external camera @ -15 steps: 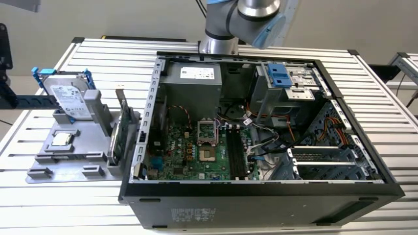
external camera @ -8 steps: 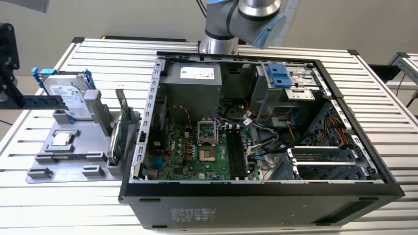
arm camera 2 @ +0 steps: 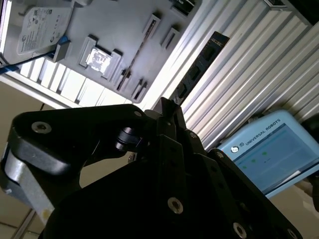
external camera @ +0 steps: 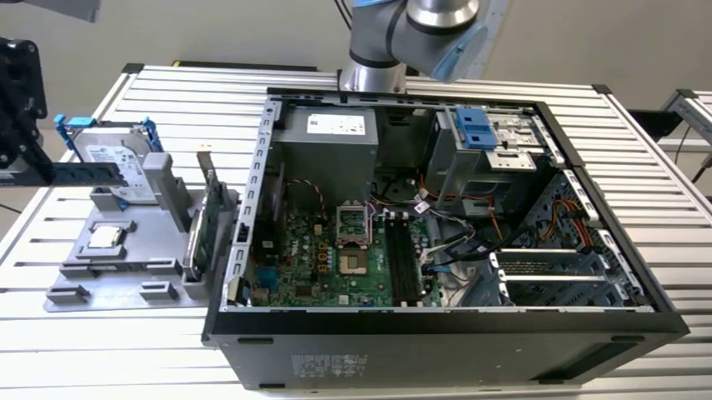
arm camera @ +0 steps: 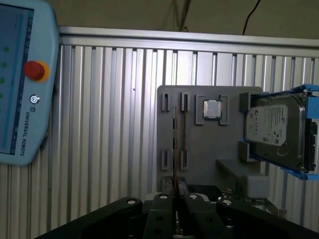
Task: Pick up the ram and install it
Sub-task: 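Pick up the ram and move it above insertion slot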
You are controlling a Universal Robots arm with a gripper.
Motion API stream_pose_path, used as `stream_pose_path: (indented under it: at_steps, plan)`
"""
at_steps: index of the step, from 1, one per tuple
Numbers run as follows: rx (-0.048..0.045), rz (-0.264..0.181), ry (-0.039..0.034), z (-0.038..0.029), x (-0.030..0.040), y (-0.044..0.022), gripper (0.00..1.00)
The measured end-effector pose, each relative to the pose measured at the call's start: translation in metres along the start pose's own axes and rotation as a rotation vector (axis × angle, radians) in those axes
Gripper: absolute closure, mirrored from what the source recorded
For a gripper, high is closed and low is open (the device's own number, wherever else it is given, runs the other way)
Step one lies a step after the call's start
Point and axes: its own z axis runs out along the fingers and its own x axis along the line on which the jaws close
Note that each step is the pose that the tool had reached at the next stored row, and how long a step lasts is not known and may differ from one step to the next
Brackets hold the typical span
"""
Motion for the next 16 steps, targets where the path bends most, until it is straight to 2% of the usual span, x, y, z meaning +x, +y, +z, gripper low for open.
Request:
stream_pose_path:
  at_steps: [16]
  plan:
    - [-0.0001,0.0,0.0001,-0.0006,0.0006,-0.0209,1.0]
